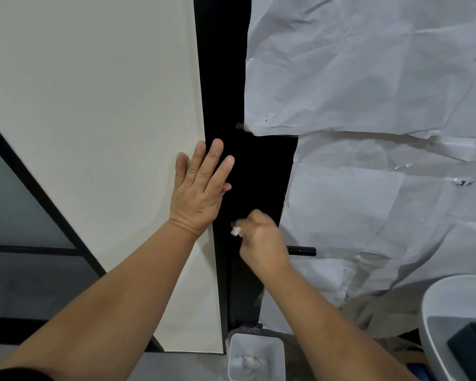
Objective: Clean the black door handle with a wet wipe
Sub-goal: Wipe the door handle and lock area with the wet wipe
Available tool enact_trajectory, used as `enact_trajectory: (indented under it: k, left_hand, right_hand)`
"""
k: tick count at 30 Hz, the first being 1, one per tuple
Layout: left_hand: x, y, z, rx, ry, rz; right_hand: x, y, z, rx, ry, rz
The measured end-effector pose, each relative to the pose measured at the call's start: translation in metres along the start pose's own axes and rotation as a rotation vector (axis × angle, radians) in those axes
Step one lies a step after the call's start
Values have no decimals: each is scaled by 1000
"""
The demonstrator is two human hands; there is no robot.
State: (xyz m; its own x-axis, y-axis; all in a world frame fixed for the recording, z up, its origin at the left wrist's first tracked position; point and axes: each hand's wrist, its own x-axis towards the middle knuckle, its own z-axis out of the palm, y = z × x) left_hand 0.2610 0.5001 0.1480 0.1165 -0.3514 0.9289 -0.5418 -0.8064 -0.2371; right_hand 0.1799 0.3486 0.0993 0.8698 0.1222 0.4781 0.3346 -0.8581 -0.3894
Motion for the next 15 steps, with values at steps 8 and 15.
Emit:
enact_trajectory:
  k: [8, 15]
  left_hand:
    - [-1, 17, 7, -48, 8, -132]
    - [-1, 18, 7, -39, 17, -117]
  right_hand:
    - [-4, -7, -5, 175, 64, 117]
    - [-17, -35, 40, 228, 10, 288]
